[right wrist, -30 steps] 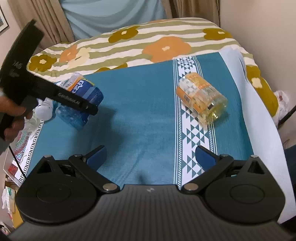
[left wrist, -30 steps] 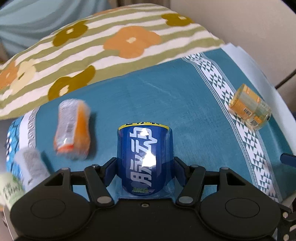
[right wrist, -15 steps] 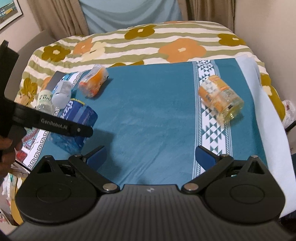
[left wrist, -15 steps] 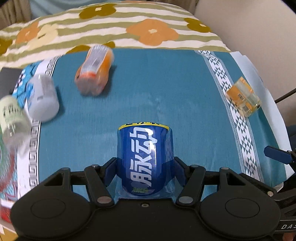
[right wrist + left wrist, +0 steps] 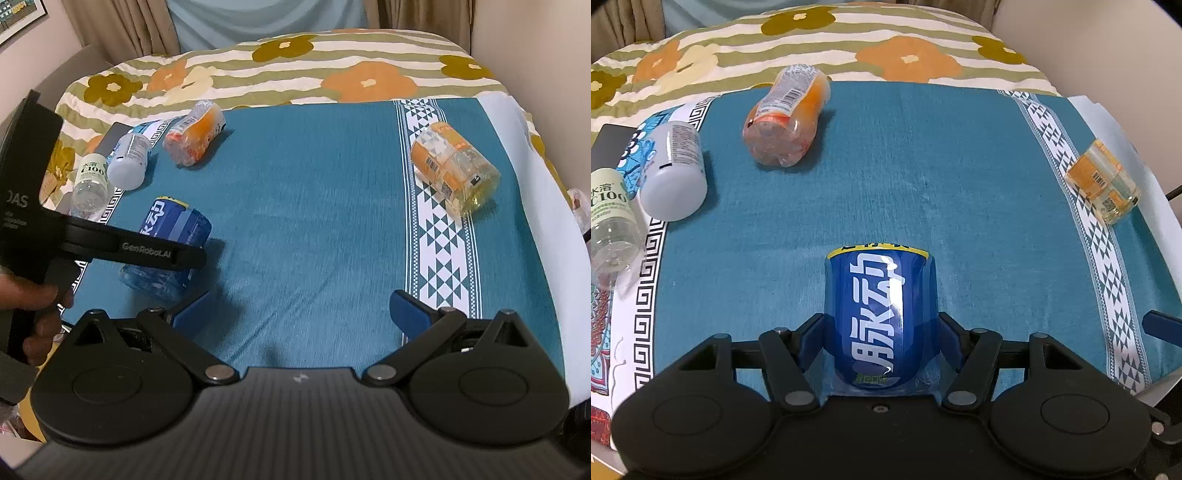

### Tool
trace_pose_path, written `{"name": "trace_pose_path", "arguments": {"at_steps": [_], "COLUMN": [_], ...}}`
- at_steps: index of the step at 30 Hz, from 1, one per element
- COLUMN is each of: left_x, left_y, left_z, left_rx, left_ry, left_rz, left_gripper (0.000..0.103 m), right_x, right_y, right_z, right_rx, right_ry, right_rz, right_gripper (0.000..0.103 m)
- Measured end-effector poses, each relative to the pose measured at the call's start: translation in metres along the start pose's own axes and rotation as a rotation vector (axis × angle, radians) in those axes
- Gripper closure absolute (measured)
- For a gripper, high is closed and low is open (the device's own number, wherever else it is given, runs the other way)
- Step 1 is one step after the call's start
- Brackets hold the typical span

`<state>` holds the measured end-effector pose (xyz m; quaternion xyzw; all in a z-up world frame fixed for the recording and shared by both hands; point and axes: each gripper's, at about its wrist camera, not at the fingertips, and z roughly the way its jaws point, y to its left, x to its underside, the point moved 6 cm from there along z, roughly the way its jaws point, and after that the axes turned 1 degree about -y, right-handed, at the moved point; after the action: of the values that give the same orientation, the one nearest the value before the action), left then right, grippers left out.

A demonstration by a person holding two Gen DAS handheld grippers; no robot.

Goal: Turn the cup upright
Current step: 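Lift the blue cup with the left tool and rotate it upright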

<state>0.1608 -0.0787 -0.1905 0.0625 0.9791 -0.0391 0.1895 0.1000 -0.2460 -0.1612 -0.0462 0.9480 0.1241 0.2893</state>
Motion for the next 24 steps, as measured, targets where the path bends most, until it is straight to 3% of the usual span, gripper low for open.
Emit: {"name": "trace_pose_path", "arguments": {"at_steps": [9,10,12,24], "left_x": [-0.001,-0.001,-0.001,0.002], "left_y": [-0.001,-0.001,-0.001,-0.001], "left_z": [0.002,0.001,-0.002,-0.056], "left_rx": [0.005,0.007,0.012,0.098], "left_ry": [0.012,0.014,0.005,-0.086], "left_rz": [0.012,0.014,0.010,-0.053], "left_gripper": [0.034,0.033,0.021,0.015], "right_x": [0.001,0.001,0.000,-0.007], "right_y": [0.001,0.001,0.002,-0.005], "right_z": [-0.002,-0.002,-0.004,-0.024], "right_rx": [0.009,0.011,0.013,0.047], "right_ry": [-0.005,-0.007,-0.012,-0.048], "right_rz": [0.007,0.008,0.011,0.049], "right_gripper": [0.000,0.000,0.000,0.000]}}
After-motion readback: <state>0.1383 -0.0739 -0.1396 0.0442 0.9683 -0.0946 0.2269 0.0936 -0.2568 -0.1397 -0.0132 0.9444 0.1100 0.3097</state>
